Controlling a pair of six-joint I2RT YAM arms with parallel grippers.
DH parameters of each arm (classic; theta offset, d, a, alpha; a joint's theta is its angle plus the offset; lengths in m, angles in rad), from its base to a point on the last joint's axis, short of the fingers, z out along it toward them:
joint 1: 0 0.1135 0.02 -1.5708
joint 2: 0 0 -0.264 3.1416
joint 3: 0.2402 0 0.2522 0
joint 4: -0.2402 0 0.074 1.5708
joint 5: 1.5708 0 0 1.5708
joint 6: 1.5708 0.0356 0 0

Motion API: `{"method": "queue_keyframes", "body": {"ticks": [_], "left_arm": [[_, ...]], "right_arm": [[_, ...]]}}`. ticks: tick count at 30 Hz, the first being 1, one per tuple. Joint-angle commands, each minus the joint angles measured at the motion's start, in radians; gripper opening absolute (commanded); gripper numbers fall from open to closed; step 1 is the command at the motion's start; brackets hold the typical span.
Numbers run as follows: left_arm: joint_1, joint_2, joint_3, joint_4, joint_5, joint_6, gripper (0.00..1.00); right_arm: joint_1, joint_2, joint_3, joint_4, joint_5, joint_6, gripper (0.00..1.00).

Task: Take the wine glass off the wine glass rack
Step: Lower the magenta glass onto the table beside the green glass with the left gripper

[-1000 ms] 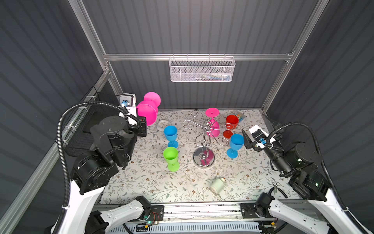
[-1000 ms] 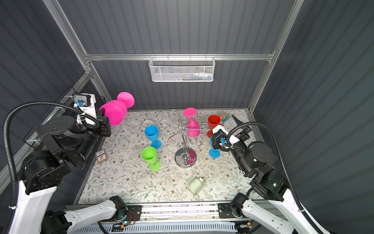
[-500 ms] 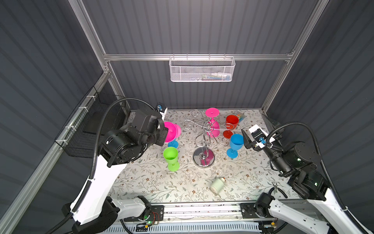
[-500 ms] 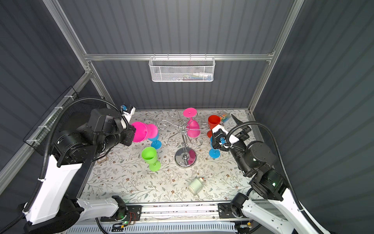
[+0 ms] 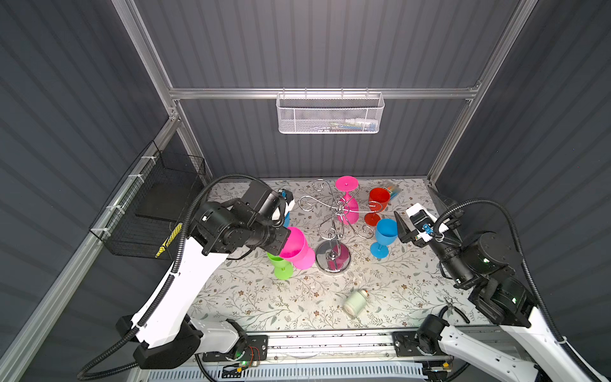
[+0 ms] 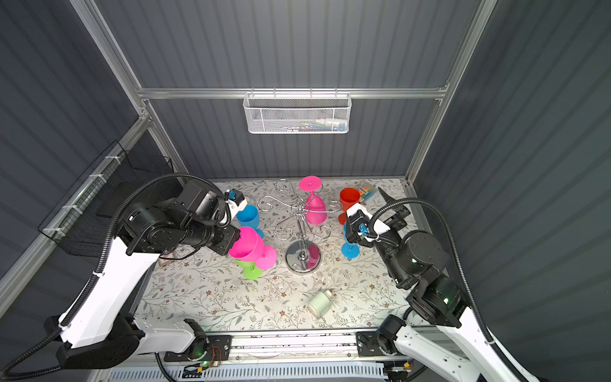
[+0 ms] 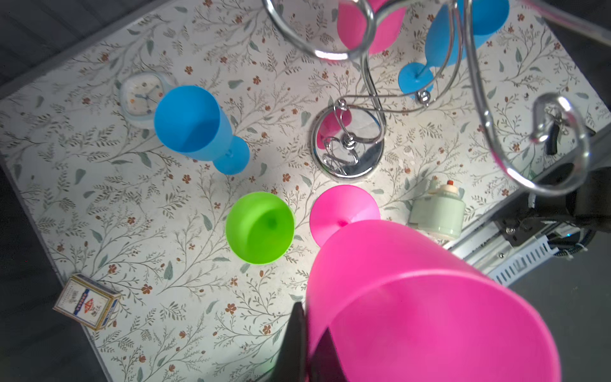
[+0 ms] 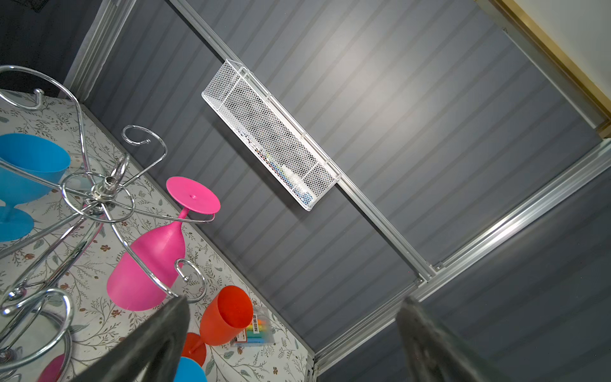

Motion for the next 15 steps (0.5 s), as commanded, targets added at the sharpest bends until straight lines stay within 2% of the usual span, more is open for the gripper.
{"method": "queue_keyframes", "body": {"ticks": [1, 5, 15], "left_arm": [[-0.055, -0.028, -0.086, -0.006, 0.081, -0.069, 0.00], [-0.137, -0.043, -0.184, 0.027, 0.077, -0.133, 0.00], [-0.212, -0.090, -0.441, 0.192, 0.057, -0.287, 0.00]], "right_arm": [[0.001, -0.006, -0.007, 0.019, 0.017, 0.019, 0.99], [0.001, -0.005, -0.009, 0.019, 0.017, 0.016, 0.99], [0.002, -0.006, -0.023, 0.026, 0.020, 0.022, 0.99]]}}
